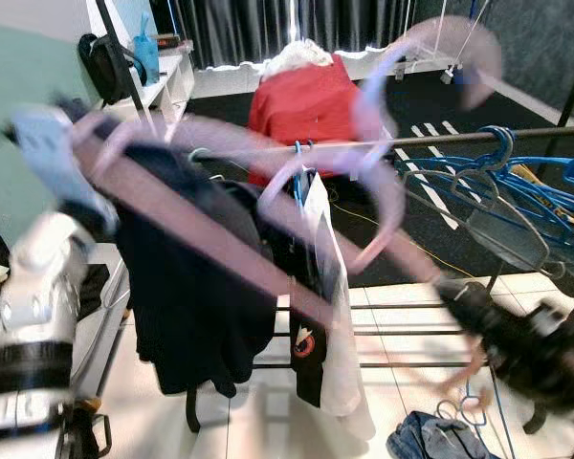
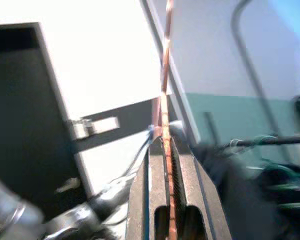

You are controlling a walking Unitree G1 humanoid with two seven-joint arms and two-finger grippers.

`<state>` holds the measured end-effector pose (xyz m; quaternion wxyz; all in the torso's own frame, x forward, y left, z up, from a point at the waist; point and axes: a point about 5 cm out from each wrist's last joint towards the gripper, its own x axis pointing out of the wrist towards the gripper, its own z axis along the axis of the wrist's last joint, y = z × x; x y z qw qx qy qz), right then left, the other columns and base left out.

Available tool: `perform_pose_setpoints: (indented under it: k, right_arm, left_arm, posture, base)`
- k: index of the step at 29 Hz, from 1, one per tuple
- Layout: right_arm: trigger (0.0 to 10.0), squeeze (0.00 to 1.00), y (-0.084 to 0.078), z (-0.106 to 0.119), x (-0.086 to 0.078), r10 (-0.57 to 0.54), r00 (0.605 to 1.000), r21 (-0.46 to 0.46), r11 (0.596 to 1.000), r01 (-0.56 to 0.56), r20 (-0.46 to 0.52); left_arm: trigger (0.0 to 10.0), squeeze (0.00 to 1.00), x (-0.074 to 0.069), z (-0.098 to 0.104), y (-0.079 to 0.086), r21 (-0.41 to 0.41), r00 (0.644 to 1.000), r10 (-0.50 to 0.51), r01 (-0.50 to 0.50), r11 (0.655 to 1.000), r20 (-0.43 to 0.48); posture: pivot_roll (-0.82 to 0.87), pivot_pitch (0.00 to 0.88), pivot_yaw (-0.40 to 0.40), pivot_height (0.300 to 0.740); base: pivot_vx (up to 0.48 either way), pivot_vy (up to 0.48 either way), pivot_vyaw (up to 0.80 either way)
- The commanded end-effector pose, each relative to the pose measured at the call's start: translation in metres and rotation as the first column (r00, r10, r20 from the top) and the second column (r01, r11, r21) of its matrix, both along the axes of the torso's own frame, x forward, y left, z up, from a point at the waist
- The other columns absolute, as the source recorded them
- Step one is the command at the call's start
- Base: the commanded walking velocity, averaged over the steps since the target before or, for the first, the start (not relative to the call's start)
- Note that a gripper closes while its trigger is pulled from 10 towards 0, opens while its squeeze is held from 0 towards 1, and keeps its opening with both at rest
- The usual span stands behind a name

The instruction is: Hang hanger

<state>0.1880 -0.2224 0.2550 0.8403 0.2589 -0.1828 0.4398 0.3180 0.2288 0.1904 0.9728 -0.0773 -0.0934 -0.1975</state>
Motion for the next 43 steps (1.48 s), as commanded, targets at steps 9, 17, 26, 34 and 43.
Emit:
perform_pose_setpoints:
  k: [9, 17, 26, 34, 43]
  right_arm:
    - [10.0, 0.0, -0.029, -0.107, 0.045, -0.537, 0.764, -0.318, 0.839, 0.441, -0.358]
    - [10.0, 0.0, -0.038, -0.228, 0.026, -0.658, 0.403, -0.428, 0.736, 0.525, -0.637]
    - [10.0, 0.0, -0.03, -0.242, 0.03, -0.656, 0.415, -0.455, 0.745, 0.488, -0.63]
    - [10.0, 0.0, -0.03, -0.25, 0.035, -0.673, 0.421, -0.468, 0.732, 0.494, -0.608]
    - [10.0, 0.0, -0.028, -0.252, 0.039, -0.684, 0.428, -0.483, 0.725, 0.492, -0.591]
  left_arm:
    - [10.0, 0.0, -0.068, -0.079, -0.024, -0.18, 0.861, -0.439, 0.404, 0.897, -0.255]
    - [10.0, 0.0, -0.078, -0.172, -0.041, -0.118, 0.881, -0.073, 0.02, 0.993, -0.468]
    - [10.0, 0.0, -0.085, -0.182, -0.036, -0.253, 0.838, -0.082, -0.068, 0.965, -0.539]
    - [10.0, 0.0, -0.082, -0.188, -0.043, -0.215, 0.843, -0.084, -0.038, 0.976, -0.531]
    - [10.0, 0.0, -0.079, -0.189, -0.046, -0.209, 0.846, -0.109, -0.003, 0.978, -0.523]
  posture:
    - [-0.14, 0.0, 0.074, 0.71]
    - [-0.13, 0.0, 0.059, 0.71]
    - [-0.12, 0.0, 0.032, 0.71]
    - [-0.12, 0.0, 0.037, 0.71]
    - [-0.12, 0.0, 0.038, 0.71]
  base:
    - [0.0, 0.0, 0.0]
    - [0.0, 0.0, 0.0]
    - [-0.267, 0.0, 0.0]
    - [-0.445, 0.0, 0.0]
    - [-0.463, 0.0, 0.0]
